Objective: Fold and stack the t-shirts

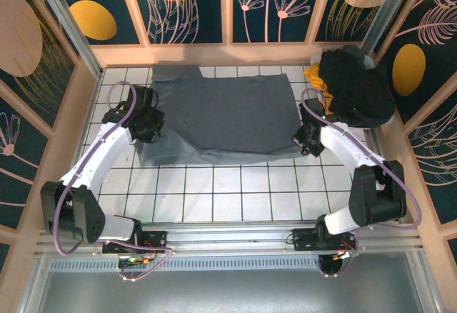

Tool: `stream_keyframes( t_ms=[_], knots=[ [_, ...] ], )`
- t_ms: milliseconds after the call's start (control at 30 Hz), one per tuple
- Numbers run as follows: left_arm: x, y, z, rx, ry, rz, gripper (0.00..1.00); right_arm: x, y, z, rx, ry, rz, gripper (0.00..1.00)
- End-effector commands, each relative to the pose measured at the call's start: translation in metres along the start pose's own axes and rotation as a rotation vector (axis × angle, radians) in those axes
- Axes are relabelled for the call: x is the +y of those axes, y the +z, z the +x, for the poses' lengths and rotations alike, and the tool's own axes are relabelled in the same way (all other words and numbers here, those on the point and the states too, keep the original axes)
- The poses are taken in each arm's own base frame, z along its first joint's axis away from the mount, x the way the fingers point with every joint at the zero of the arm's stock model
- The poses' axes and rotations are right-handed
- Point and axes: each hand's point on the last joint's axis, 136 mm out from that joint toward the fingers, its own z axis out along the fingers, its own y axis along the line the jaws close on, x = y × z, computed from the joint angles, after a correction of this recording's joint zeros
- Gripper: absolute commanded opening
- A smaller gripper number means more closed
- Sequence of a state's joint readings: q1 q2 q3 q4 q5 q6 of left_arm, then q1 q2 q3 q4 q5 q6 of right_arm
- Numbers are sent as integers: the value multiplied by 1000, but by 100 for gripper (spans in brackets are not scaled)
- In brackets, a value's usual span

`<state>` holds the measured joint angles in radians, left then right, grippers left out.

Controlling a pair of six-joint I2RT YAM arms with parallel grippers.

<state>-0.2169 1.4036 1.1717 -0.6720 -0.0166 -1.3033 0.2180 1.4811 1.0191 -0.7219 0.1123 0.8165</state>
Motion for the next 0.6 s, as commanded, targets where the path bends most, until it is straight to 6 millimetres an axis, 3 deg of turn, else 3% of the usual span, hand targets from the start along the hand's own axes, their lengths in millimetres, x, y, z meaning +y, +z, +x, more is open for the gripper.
stream_keyframes(
  t_ms=[0, 367, 567],
  knots=[
    [-19, 2, -20, -70, 66, 21, 0, 15, 1, -21, -40, -22, -8, 0],
    [-22, 16, -47, -132, 120, -6, 0, 40, 22, -47, -53, -41, -12, 0],
    [-21, 28, -51, -121, 143, -20, 0, 47, 32, -55, -53, -44, -1, 0]
  ],
)
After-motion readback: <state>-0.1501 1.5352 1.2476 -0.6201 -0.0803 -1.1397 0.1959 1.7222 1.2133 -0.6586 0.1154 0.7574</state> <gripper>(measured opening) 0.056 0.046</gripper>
